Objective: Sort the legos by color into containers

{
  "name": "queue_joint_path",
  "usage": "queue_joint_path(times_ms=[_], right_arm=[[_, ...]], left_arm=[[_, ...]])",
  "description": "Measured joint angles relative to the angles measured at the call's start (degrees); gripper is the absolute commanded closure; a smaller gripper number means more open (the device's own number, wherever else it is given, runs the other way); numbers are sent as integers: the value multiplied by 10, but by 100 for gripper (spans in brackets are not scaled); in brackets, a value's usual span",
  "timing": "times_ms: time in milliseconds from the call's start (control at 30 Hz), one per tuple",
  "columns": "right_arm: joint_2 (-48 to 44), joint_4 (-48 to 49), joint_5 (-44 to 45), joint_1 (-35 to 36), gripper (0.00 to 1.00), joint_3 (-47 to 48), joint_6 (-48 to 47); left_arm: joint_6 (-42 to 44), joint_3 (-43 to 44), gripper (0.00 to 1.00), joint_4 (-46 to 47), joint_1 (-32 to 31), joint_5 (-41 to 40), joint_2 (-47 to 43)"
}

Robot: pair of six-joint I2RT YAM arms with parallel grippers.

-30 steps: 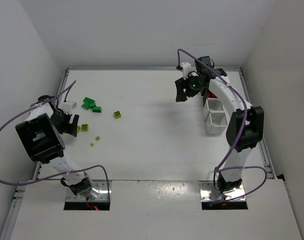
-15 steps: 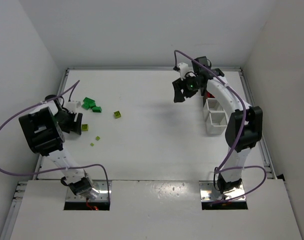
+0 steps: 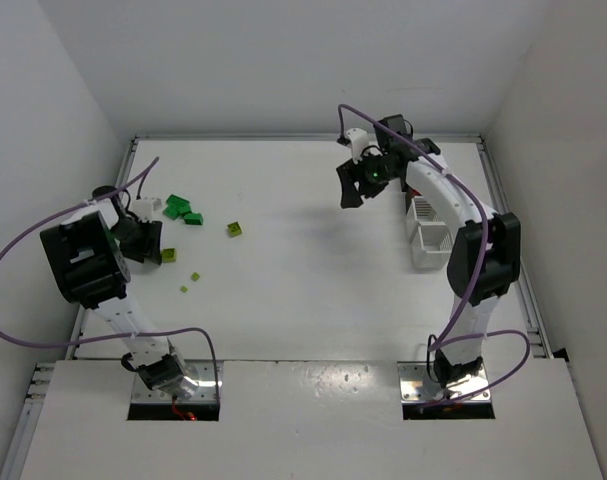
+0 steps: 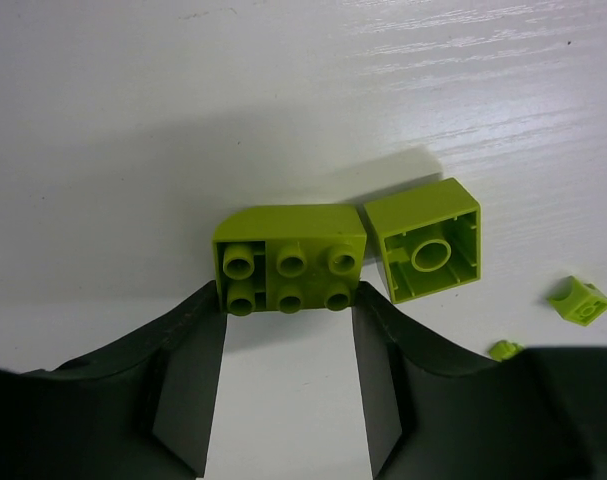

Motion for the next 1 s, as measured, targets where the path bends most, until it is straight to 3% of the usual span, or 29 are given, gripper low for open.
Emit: queue_joint_path(times_ms=[133, 300, 500, 667, 767, 867, 1000], right_arm=[[0, 0, -5, 9, 33, 0, 0], [0, 0, -27, 21, 33, -3, 2], [1, 19, -131, 26, 33, -12, 76], [17, 122, -287, 26, 33, -44, 222], [45, 288, -372, 26, 33, -98, 411], [89, 388, -409, 30, 33, -109, 533], [119, 454, -431, 44, 33, -109, 623]], left_arm=[[1, 0, 73, 5, 0, 16, -1], [17, -9, 73, -3, -7, 83, -23], [43, -2, 73, -43, -55, 181, -118], [31, 13, 73, -54, -151, 245, -181], [1, 5, 73, -43, -214, 266, -207], [-32, -8, 73, -21, -272, 271, -222], [-79, -19, 73, 13, -331, 270, -227]])
